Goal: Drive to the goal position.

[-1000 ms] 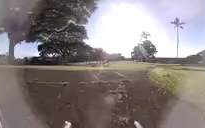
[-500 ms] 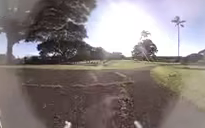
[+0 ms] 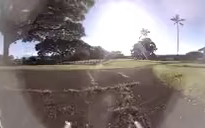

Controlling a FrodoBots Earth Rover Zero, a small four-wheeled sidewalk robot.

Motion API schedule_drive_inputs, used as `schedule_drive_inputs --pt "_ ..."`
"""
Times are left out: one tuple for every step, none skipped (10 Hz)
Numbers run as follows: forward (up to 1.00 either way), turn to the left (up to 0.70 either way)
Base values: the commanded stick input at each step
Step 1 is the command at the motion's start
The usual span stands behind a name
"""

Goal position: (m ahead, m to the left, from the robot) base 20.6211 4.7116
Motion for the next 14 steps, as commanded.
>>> schedule_drive_inputs --pt "0.7 -0.14" --pt "0.7 -0.14" --pt "0.7 -0.14" --pt "0.7 -0.14" --pt "0.7 -0.07" --pt "0.7 0.0" --pt "0.7 0.0" --pt "0.7 0.0" --pt "0.7 0.0" --pt "0.7 0.0" --pt "0.7 0.0" --pt "0.7 0.0" --pt "0.7 0.0" --pt "0.7 0.0"
